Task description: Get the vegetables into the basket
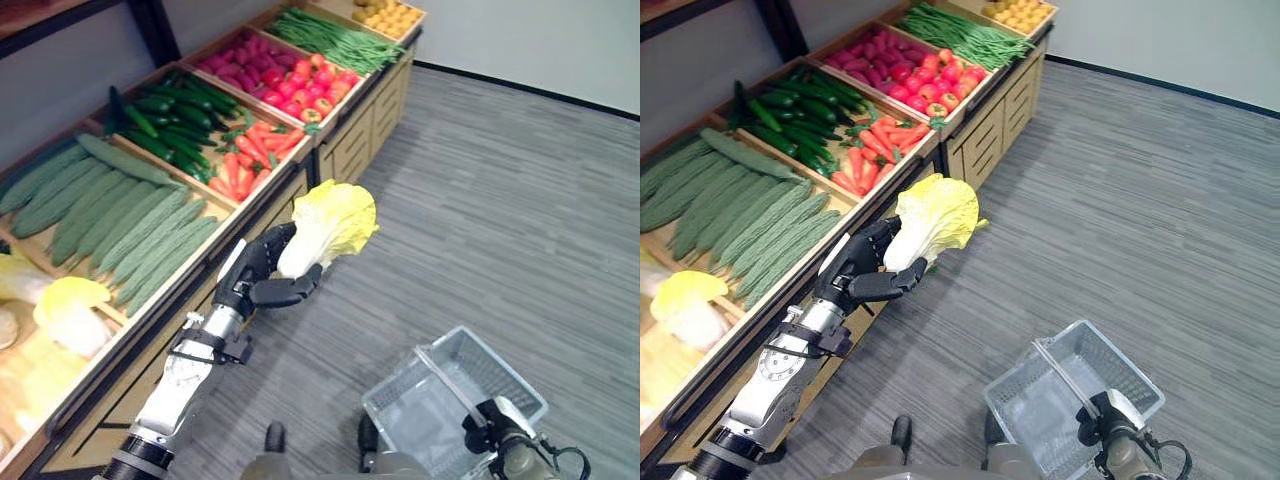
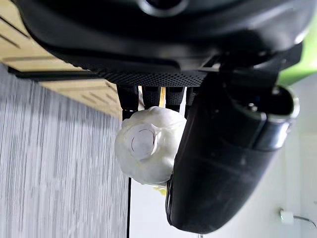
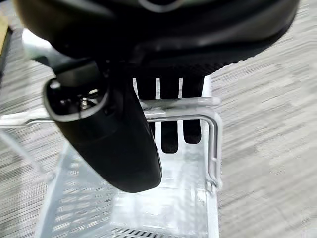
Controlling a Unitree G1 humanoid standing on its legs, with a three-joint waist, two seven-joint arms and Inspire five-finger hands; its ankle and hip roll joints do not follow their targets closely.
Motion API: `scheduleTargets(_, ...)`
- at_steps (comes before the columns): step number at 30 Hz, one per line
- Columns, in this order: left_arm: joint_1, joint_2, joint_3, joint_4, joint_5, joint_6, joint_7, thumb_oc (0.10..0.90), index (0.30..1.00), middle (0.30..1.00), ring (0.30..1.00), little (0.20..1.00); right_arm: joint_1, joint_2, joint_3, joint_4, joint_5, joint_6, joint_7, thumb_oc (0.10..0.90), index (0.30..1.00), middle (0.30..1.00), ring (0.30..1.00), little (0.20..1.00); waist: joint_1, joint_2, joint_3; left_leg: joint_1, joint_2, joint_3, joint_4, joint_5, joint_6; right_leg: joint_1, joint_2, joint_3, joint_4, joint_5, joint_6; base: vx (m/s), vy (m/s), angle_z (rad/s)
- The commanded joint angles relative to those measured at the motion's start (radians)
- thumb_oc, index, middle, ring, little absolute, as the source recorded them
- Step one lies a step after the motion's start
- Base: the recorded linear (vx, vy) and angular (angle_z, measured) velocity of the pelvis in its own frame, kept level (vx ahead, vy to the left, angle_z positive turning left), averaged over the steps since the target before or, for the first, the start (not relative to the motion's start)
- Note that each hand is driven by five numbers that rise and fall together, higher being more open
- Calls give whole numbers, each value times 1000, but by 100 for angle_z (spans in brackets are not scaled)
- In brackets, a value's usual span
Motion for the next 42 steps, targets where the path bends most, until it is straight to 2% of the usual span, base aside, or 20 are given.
scheduleTargets(1,-83,36,66,-133,-18,-135,15,400,300,300,300,300,-21,-49,21,-20,32,-36,-39,400,300,300,300,300,15,-28,-15,-23,-8,-1,13,59,-9,58,-53,10,77,-95,112,83,182,-87)
scheduleTargets(7,-72,65,51,-152,-25,-136,0,400,300,300,300,300,11,-22,17,-57,29,-39,-26,400,300,300,300,300,-11,-56,-30,32,-36,102,15,14,45,44,-103,70,100,-73,157,50,248,-46)
scheduleTargets(8,-64,78,53,-154,-19,-140,-2,400,300,300,300,300,13,-19,21,-68,18,-38,-22,400,300,300,300,300,-15,-64,-27,42,-49,143,20,-2,61,20,-124,103,101,-38,184,-38,238,-47)
scheduleTargets(9,-64,78,53,-154,-20,-140,-2,400,300,300,300,300,13,-19,21,-68,18,-37,-22,400,300,300,300,300,-12,-64,-28,42,-49,147,21,-3,61,18,-124,106,101,-38,184,-82,234,-54)
scheduleTargets(12,-59,94,64,-142,-17,-148,6,400,300,300,300,300,2,-12,1,-135,49,-41,-26,400,300,300,300,300,-22,-71,-19,40,-58,202,25,-7,74,-35,-147,133,101,35,209,-111,168,-59)
scheduleTargets(13,-56,99,73,-139,-21,-149,6,400,300,300,300,300,1,-12,7,-153,47,-40,-22,400,300,300,300,300,-15,-71,-15,39,-53,217,29,-8,77,-51,-148,120,114,38,207,-139,111,-80)
scheduleTargets(16,-40,109,87,-126,-31,-147,6,400,300,300,300,300,-6,-21,16,-191,31,-45,-24,400,300,300,300,300,9,-59,-10,43,-30,264,8,5,81,-38,-178,-24,171,7,183,-144,84,-99)
scheduleTargets(18,-12,116,108,-135,-36,-137,-1,400,300,300,300,300,-10,-50,10,-240,13,-54,-27,400,300,300,300,300,32,-59,-35,57,-16,317,-16,16,77,19,-218,-148,189,-6,180,-97,12,-85)
scheduleTargets(21,-7,119,106,-131,-40,-134,-11,400,300,300,300,300,-13,-72,8,-271,-1,-56,-28,400,300,300,300,300,33,-73,-53,63,-17,335,-14,12,68,45,-227,-154,141,10,194,13,-92,-50)
scheduleTargets(23,-3,114,101,-125,-36,-133,-14,400,300,300,300,300,-22,-99,-8,-314,-2,-58,-37,400,300,300,300,300,35,-78,-67,71,3,356,-3,12,53,53,-219,-163,91,14,201,29,-183,-26)
scheduleTargets(27,8,107,90,-121,-40,-129,-21,400,300,300,300,300,-37,-127,-9,-368,-4,-61,-41,400,300,300,300,300,37,-74,-72,82,32,360,-9,24,33,77,-186,-167,43,-10,189,6,-212,-30)
scheduleTargets(28,17,103,72,-111,-39,-122,-25,400,300,300,300,300,-57,-150,-5,-414,-1,-69,-46,400,300,300,300,300,37,-65,-74,87,60,356,-26,49,14,91,-156,-169,13,-23,176,9,-266,-14)
scheduleTargets(31,15,100,55,-96,-28,-118,-27,400,300,300,300,300,-78,-178,1,-457,3,-74,-52,400,300,300,300,300,35,-52,-71,94,81,349,-41,67,2,97,-129,-167,0,-35,165,-11,-249,-9)
scheduleTargets(32,0,110,12,-70,6,-119,-28,400,300,300,300,300,-167,-208,28,-469,18,-81,-67,400,300,300,300,300,38,-36,-67,95,96,328,-48,79,-7,91,-105,-150,-3,-45,154,-35,-202,-17)
scheduleTargets(34,-47,136,-41,-44,88,-131,-6,400,300,300,300,300,-256,-229,67,-511,44,-96,-74,400,300,300,300,300,56,-25,-51,90,74,234,-52,76,-10,83,-92,-128,-3,-47,147,-56,-150,-29)
scheduleTargets(35,-50,135,-42,-42,89,-132,-5,400,300,300,300,300,-258,-229,66,-511,44,-97,-74,400,300,300,300,300,55,-26,-51,86,73,232,-51,79,-9,79,-94,-129,-3,-44,147,-60,-53,-78)
scheduleTargets(36,-69,142,-63,-38,119,-140,-1,400,300,300,300,300,-284,-233,75,-517,56,-104,-76,400,300,300,300,300,57,-24,-53,76,59,189,-58,76,-10,71,-91,-121,-3,-43,144,-33,-89,-77)
scheduleTargets(37,-154,200,-147,-5,288,-158,42,400,300,300,300,300,-342,-232,94,-585,119,-136,-71,400,300,300,300,300,43,-16,-62,60,47,164,-68,77,-11,57,-85,-114,-1,-35,141,-24,-91,-38)
scheduleTargets(39,-181,211,-176,0,321,-168,53,400,300,300,300,300,-345,-239,99,-609,127,-142,-66,400,300,300,300,300,40,-13,-67,61,51,173,-70,79,-13,60,-84,-117,-3,-38,141,31,-37,19)
scheduleTargets(42,-268,251,-283,25,454,-188,76,400,300,300,300,300,-391,-243,145,-652,160,-172,-50,400,300,300,300,300,30,-6,-84,79,57,201,-71,72,-9,67,-83,-108,-3,-46,144,67,9,2)
